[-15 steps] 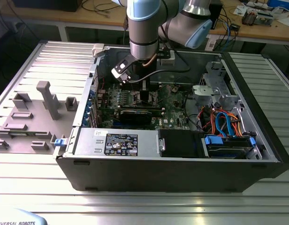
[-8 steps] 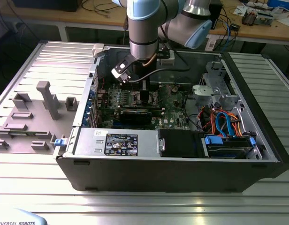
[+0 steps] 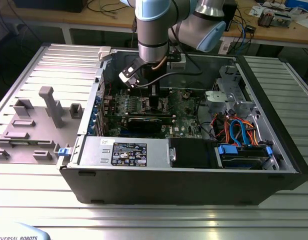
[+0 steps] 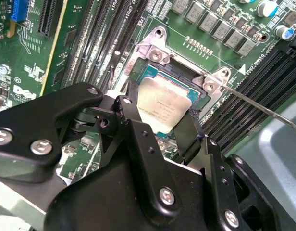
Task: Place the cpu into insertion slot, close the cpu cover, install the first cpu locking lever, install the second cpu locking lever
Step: 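Place the cpu into insertion slot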
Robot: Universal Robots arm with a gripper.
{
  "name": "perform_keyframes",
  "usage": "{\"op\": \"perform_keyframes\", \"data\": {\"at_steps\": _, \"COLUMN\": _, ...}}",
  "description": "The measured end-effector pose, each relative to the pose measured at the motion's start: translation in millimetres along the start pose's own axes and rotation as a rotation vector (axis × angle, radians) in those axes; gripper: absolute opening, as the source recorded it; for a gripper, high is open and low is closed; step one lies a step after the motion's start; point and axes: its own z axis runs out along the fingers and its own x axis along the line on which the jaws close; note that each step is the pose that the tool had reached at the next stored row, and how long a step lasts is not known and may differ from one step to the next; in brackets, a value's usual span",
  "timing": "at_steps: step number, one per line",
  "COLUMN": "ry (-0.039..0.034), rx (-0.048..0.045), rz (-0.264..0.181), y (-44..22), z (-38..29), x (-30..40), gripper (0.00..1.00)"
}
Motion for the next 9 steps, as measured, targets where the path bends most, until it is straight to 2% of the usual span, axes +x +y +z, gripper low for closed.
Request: {"op": "perform_keyframes", "data": {"at_steps": 9, "ry": 0.0030, "rx": 0.0000, "rz": 0.000, "y": -0.2, "z": 1.9, "x": 0.2, "gripper": 0.54}}
